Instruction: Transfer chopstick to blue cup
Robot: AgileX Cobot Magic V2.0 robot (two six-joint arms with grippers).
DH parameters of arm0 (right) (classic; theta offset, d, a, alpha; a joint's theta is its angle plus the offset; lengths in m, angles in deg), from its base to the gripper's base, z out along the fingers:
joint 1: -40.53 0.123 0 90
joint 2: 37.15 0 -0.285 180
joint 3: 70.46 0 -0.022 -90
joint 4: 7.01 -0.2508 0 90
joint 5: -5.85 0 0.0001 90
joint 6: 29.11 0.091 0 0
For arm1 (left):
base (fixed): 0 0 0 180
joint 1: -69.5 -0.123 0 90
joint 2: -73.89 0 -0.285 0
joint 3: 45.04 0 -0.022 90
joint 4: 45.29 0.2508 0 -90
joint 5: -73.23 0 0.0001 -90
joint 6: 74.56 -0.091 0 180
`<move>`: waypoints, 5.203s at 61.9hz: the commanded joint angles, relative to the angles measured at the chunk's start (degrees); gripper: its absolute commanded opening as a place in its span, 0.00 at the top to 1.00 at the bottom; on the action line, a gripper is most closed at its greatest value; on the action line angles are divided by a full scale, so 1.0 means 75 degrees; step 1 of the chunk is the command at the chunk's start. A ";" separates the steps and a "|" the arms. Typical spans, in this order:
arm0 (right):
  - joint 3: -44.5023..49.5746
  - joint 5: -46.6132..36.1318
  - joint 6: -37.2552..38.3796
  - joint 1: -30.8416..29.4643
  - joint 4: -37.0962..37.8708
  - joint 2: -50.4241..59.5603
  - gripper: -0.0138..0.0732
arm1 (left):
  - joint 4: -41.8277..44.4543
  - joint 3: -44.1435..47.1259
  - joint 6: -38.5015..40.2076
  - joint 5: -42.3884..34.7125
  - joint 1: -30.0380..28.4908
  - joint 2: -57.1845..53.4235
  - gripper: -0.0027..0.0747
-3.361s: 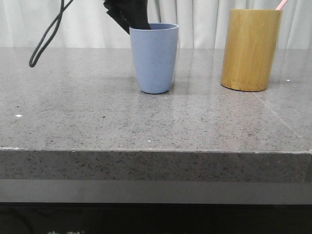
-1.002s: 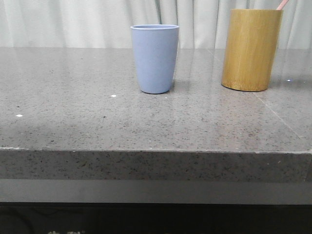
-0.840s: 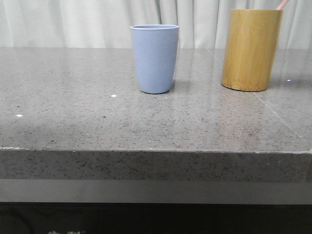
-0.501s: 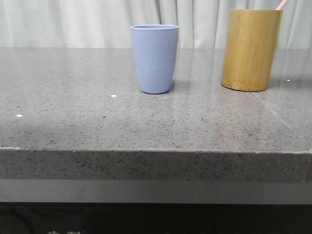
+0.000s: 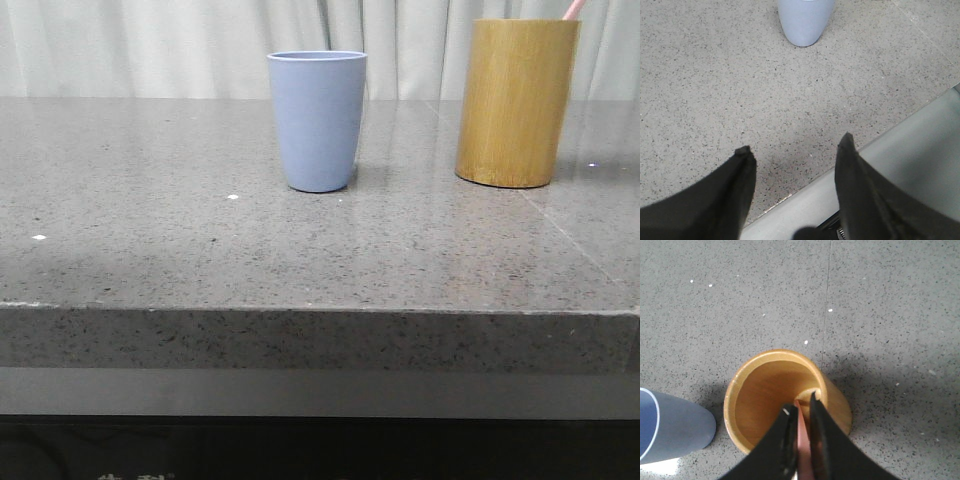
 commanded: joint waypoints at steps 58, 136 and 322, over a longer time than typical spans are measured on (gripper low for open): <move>-0.4138 0.2149 -0.0778 0.0204 0.0384 0.0708 0.91 | -0.0098 -0.0167 0.0062 -0.0551 0.0047 -0.0117 0.49; -0.4129 0.1778 -0.1247 0.3086 0.0789 -0.1735 0.90 | -0.0098 -0.0167 0.0062 -0.0667 0.0047 -0.0117 0.49; 0.4256 -0.0883 -0.0414 0.3058 0.2107 0.6101 0.92 | -0.0122 -0.0093 0.0062 -0.0943 0.0070 -0.0151 0.99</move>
